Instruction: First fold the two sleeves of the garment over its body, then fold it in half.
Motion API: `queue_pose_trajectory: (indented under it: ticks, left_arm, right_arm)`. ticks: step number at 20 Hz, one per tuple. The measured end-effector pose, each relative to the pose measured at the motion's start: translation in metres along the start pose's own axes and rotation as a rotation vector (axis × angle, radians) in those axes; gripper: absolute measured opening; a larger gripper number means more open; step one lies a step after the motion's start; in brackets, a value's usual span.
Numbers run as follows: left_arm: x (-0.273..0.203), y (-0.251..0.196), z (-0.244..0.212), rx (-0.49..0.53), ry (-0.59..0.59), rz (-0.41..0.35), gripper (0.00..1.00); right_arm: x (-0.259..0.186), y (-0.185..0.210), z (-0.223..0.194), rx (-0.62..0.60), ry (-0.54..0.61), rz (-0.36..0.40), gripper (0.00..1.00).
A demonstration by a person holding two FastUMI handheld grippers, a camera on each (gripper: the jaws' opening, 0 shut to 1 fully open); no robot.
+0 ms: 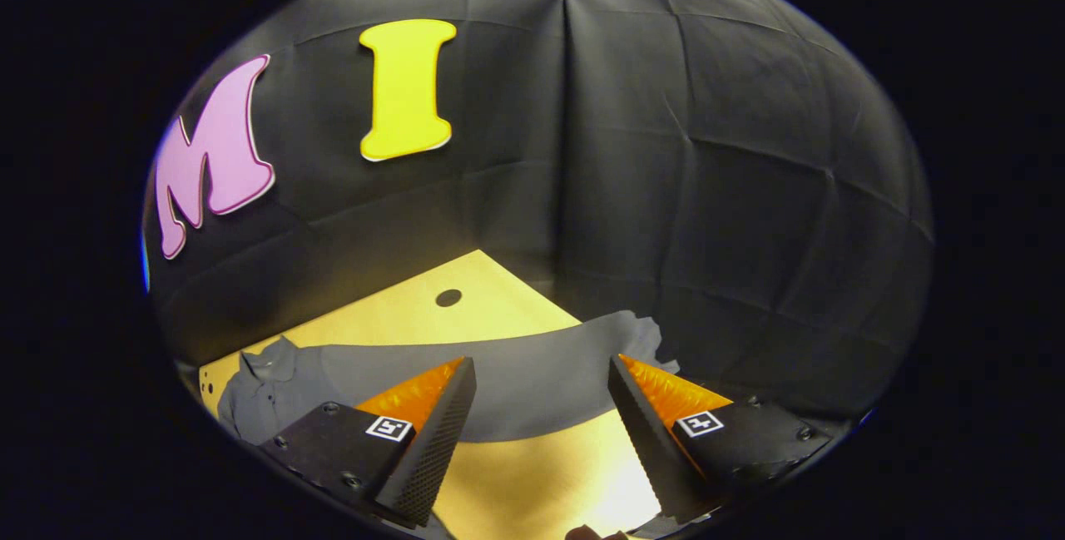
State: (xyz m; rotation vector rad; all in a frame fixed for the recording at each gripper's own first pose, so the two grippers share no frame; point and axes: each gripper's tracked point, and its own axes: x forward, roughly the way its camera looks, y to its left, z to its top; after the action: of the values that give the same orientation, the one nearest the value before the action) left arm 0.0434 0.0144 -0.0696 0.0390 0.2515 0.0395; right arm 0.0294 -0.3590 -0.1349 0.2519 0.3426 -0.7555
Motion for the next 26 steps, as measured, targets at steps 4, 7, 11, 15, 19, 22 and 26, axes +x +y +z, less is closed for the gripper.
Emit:
queue_pose_trajectory:
  ticks: [4,7,11,15,19,22,26]
  left_arm:
    - [0.004,-0.006,-0.008,0.028,0.017,0.02,0.96]
    - [0.007,-0.012,-0.015,0.031,0.036,0.024,0.96]
    - [0.017,-0.017,-0.021,0.043,0.057,0.044,0.95]
    - [0.025,-0.032,-0.026,0.052,0.084,0.024,0.95]
    - [0.031,-0.038,-0.028,0.092,0.084,0.016,0.98]
    - [0.033,-0.037,-0.037,0.073,0.111,0.027,0.98]
    - [0.037,-0.033,-0.044,0.056,0.135,0.061,0.98]
  right_arm:
    - [0.033,-0.028,-0.006,0.019,0.028,-0.047,0.99]
    - [0.064,-0.051,-0.014,0.051,0.067,-0.068,0.99]
    - [0.093,-0.079,-0.032,0.047,0.139,-0.127,0.99]
    - [0.112,-0.093,-0.05,0.063,0.197,-0.176,0.99]
    - [0.128,-0.1,-0.053,0.094,0.219,-0.195,0.99]
    - [0.143,-0.102,-0.062,0.076,0.241,-0.215,0.99]
    - [0.154,-0.102,-0.076,0.072,0.291,-0.198,0.99]
